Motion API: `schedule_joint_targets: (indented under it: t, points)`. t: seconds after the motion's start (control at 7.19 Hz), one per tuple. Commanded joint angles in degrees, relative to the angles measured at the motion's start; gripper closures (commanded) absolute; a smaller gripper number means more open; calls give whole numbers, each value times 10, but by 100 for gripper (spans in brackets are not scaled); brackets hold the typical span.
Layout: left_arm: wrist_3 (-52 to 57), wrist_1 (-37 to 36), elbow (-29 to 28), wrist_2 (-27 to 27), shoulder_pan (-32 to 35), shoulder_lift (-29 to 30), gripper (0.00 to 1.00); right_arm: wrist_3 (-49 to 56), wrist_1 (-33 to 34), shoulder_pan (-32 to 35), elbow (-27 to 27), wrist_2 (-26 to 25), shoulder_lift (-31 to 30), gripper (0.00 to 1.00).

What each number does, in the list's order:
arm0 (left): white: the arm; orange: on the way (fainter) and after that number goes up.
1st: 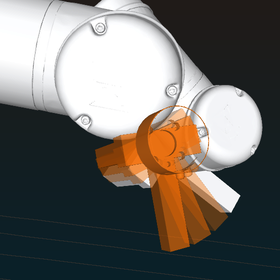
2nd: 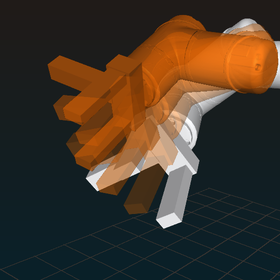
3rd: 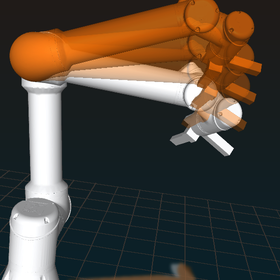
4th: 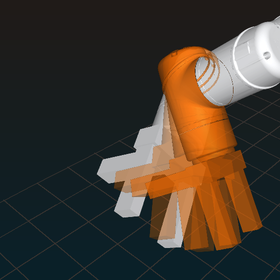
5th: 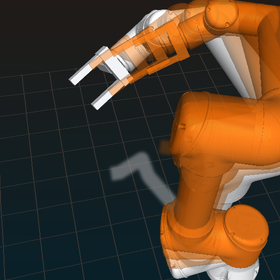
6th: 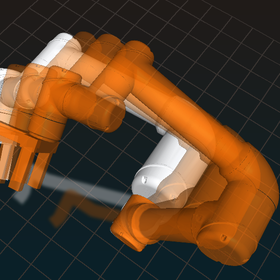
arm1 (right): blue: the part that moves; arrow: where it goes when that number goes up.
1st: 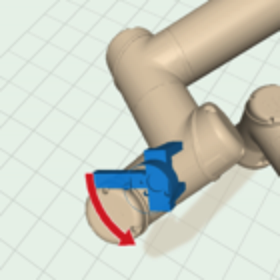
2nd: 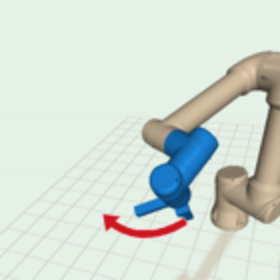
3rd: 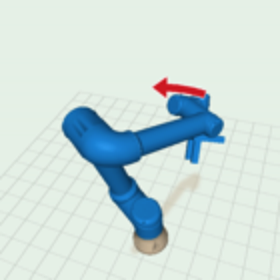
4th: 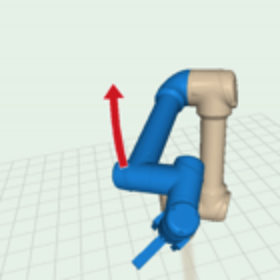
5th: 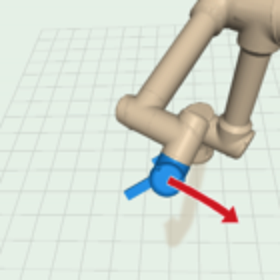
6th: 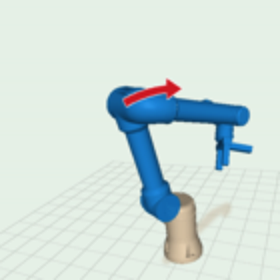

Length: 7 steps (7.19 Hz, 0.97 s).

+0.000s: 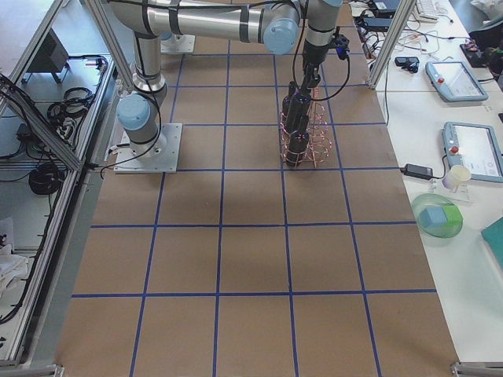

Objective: Place wine into wine basket
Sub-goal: 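Lower the bottle down into the rack slot beside the other bottles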

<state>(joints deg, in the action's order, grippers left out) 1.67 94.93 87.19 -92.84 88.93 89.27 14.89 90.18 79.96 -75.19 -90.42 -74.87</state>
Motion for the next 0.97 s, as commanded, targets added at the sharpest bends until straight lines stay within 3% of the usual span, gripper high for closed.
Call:
schedule_joint_targets:
  t: [0.0,0.42,0.7,0.83]
  points:
    - [0,0,0,0,0,-1,0,8,5,0,-6,0,7,78]
    - [0,-1,0,0,0,-1,0,25,117,0,-91,-2,12,76]
    - [0,-1,0,0,0,-1,0,42,130,0,-106,-1,13,75]
    - [0,-1,0,0,0,-1,0,41,130,0,-106,-2,12,61]
